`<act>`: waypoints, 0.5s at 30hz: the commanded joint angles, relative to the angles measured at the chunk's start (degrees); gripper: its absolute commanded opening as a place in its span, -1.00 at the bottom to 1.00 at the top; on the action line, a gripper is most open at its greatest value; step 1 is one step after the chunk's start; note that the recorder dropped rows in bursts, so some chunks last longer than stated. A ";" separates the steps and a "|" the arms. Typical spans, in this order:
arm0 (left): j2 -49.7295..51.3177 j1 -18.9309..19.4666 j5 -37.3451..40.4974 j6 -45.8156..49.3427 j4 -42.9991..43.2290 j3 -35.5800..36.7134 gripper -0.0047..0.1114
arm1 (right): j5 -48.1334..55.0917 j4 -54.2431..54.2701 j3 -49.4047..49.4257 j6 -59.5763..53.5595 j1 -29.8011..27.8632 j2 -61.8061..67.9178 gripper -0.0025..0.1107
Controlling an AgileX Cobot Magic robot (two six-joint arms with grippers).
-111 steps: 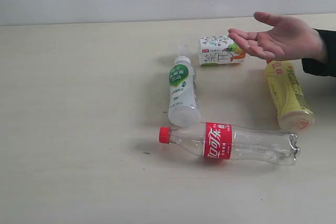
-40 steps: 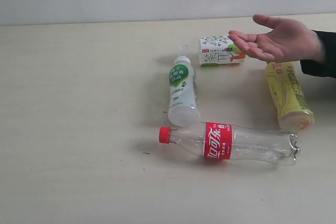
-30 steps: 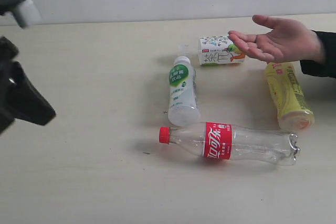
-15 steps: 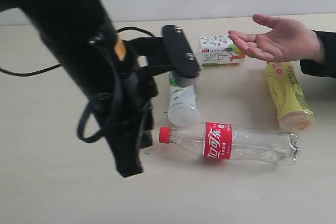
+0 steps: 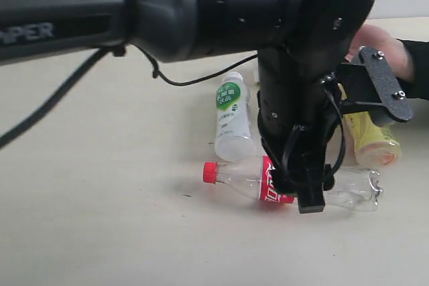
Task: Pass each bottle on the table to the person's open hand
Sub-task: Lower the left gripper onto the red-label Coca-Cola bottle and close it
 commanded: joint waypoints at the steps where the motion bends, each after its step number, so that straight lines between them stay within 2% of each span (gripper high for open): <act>1: 5.00 -0.22 1.05 0.19 0.33 -4.70 0.51 | -0.30 0.00 0.24 -0.08 -0.25 -0.23 -0.96; 6: 8.83 -0.22 0.52 3.11 0.45 -6.16 0.50 | -0.30 0.00 0.24 -0.08 -0.25 -0.23 -0.96; 15: 11.59 -0.22 -5.35 4.60 0.45 -6.18 0.50 | -0.30 0.00 0.24 -0.08 -0.25 -0.23 -0.96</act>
